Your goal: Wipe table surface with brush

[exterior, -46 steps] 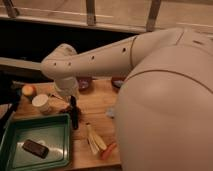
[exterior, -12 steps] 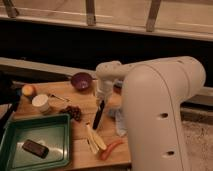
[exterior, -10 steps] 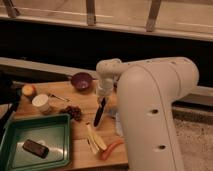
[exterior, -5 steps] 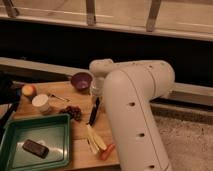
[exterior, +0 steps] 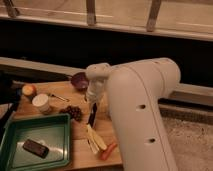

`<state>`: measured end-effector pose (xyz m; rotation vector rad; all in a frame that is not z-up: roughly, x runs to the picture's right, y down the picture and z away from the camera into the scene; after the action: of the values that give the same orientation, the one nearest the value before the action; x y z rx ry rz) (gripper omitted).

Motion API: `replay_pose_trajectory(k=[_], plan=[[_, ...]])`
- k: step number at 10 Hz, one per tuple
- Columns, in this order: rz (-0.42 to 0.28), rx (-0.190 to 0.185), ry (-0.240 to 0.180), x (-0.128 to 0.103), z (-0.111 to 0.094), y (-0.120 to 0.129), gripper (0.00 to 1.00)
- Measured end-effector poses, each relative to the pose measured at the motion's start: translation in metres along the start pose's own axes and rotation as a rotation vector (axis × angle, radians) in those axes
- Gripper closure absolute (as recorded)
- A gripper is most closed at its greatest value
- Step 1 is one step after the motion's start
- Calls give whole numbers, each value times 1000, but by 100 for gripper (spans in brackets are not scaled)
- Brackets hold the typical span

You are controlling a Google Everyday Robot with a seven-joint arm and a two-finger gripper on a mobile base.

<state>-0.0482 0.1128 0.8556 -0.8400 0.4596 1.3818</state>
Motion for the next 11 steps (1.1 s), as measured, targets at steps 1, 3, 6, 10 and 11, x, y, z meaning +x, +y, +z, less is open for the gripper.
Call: replay_pose_trajectory(k=[1, 3, 6, 10, 11], plan=[[26, 9, -5, 7, -4, -13, 100], [75, 29, -28, 2, -17, -43, 100], [79, 37, -37, -27, -22, -52, 100], [-13, 9, -22, -52, -6, 8, 100], [-31, 5, -15, -49, -1, 19, 100]])
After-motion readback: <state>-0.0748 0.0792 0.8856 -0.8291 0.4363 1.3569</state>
